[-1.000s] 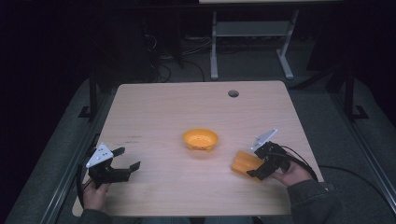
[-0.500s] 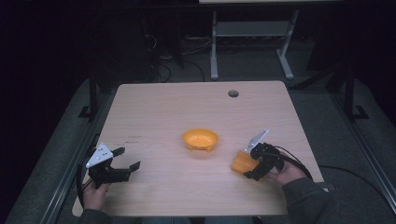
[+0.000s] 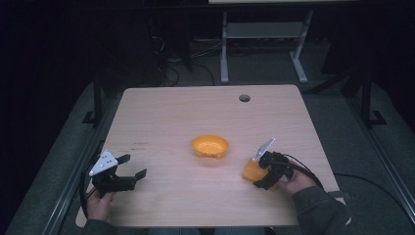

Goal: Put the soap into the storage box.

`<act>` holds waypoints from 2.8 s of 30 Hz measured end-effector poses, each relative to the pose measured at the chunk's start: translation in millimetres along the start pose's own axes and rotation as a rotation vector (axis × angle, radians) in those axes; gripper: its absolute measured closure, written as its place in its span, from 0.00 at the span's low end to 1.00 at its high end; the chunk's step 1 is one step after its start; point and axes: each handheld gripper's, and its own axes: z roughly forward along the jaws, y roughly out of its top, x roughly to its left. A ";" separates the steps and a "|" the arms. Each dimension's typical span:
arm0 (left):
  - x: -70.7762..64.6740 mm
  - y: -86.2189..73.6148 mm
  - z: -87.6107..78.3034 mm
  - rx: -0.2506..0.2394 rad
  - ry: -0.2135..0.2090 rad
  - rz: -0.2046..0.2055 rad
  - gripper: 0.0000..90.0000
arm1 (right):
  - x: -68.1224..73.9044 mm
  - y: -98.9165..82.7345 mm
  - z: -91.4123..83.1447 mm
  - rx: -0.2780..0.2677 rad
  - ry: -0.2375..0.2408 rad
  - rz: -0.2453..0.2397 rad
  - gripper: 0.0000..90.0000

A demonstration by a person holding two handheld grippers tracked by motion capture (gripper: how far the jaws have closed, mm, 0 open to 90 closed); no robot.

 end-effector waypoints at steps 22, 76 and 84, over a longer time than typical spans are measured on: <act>1.1 -0.7 -1.8 -0.009 0.008 -0.011 0.16 | 4.1 2.4 -3.3 0.021 0.005 -0.029 0.23; 3.7 -0.7 -2.5 -0.018 0.014 -0.027 0.16 | -17.2 66.6 -38.7 -0.119 0.020 -0.103 0.23; 4.2 -0.8 -2.7 -0.022 0.014 -0.027 0.16 | -18.7 75.9 -41.4 -0.135 0.025 -0.115 0.23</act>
